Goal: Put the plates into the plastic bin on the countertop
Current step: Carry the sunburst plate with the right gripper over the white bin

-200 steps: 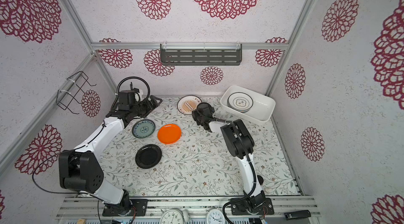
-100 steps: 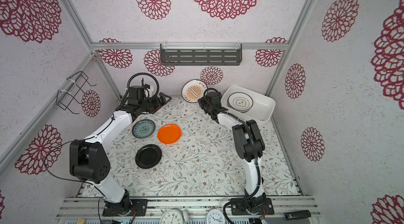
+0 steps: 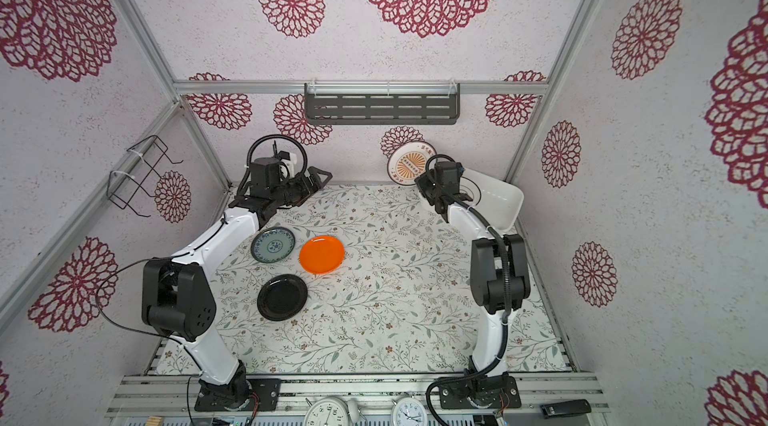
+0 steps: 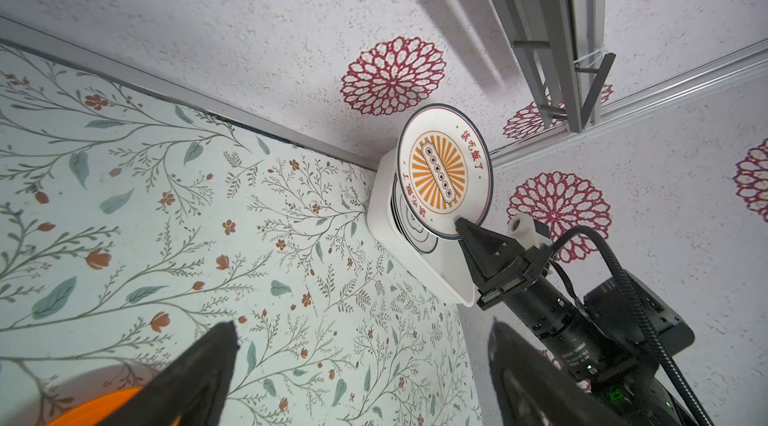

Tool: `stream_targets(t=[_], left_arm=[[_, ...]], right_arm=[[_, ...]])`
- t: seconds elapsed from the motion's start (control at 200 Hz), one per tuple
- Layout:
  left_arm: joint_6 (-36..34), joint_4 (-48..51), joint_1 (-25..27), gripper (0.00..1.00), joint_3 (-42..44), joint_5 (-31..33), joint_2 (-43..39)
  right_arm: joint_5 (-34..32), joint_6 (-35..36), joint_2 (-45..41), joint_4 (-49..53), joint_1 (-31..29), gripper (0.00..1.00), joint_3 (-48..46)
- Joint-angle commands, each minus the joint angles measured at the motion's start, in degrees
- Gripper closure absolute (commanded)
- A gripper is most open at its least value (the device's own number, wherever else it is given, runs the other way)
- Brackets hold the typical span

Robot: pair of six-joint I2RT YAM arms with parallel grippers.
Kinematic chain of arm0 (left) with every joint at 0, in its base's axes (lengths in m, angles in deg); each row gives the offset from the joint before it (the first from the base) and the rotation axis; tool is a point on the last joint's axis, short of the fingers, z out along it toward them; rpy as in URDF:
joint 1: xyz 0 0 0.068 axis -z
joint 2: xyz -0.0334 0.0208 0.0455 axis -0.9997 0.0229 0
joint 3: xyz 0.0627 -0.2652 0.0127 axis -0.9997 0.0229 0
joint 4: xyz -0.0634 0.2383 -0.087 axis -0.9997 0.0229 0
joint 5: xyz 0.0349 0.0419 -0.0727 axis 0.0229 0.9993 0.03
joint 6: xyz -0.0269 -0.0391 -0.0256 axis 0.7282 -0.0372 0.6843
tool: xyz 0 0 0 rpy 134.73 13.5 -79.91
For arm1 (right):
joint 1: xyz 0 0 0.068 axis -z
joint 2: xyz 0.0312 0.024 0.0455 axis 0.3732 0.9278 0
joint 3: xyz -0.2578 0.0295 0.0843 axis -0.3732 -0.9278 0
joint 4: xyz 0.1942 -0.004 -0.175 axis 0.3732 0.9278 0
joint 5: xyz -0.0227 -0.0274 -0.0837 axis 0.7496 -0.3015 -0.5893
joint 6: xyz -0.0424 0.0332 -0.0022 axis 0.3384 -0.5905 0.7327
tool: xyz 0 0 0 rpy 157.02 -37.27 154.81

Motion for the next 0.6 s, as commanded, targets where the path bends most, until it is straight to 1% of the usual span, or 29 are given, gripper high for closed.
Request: stream_targets(t=[0.0,0.235,0.31,0.33,0.395,0.595], left_arm=[[1.68,-4.89,0.15,0.03,-3.17,0.95,3.15],[2.94,-4.66,0.1,0.03,-9.91,2.34,8.69],[2.98,-3.78,0.01,0.03,-11.94,3.17,9.05],[2.96,-3.6,0.01,0.03,-12.41,3.46,11.18],[3.0,-3.42,-0.17,0.03,-13.74,4.05,12.29],[4.21,-3.08,-0.78,0.03,-19.75,3.67,16.96]], right_arm=[[-2.22,3.17,-5.96,-2.14,2.69,1.0,-0.14],[-4.22,6.63,-6.08,0.9,8.06,1.0,-0.72],[-4.68,7.31,-5.85,1.15,9.6,1.0,-1.11],[-4.93,7.51,-5.8,1.24,9.91,1.0,-1.2],[-5.61,7.79,-5.04,1.75,10.79,1.0,-1.04],[-3.75,7.53,-2.35,0.04,13.85,1.0,-0.76]])
